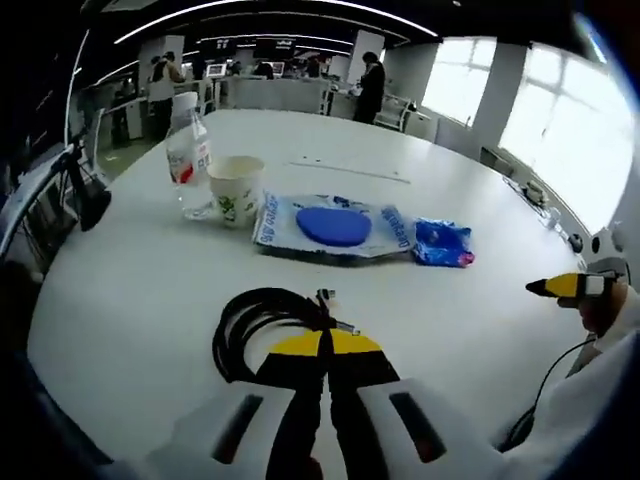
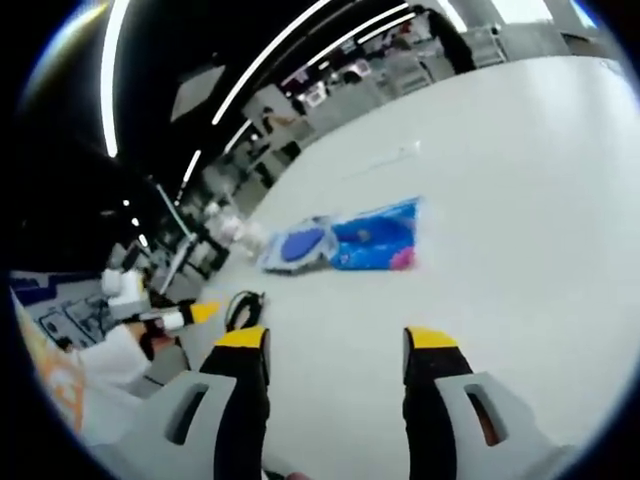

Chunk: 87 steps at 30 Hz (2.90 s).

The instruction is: Arrange the tabletop items into an orderly group along one side of the table until the central work area is clear of visible clutter.

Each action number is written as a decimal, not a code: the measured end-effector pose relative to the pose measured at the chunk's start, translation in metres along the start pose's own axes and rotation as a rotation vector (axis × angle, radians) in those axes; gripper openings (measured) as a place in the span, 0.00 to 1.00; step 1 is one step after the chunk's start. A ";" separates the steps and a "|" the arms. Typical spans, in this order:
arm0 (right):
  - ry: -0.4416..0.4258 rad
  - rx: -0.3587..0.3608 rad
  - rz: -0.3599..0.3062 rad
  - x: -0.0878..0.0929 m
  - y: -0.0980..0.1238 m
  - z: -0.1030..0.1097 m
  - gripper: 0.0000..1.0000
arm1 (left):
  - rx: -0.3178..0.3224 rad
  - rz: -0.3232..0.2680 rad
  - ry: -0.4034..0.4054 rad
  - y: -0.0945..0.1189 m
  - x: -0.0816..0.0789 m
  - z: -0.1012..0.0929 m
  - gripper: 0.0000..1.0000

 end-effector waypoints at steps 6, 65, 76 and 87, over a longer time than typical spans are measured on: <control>-0.014 0.005 -0.002 0.000 0.001 -0.003 0.49 | 0.052 -0.172 0.059 -0.002 -0.005 0.001 0.76; -0.138 -0.013 0.024 0.008 -0.004 -0.012 0.38 | 0.000 0.159 -0.309 -0.048 0.023 0.021 0.36; -0.075 -0.134 0.144 -0.007 -0.039 0.022 0.39 | 0.016 0.141 -0.311 -0.045 0.027 0.017 0.35; 0.217 -0.212 0.352 -0.035 -0.123 0.094 0.35 | 0.011 0.126 -0.317 -0.047 0.028 0.018 0.35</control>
Point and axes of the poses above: the point that each gripper's makers call its tool centre point, and the gripper's own axes: y roughly backward along the fingers, z roughly to its left, x roughly out of its underside, the point moved 10 cm from there along y, roughly backward along the fingers, and after that the axes turned 13 degrees about z, right-handed, at the moved point
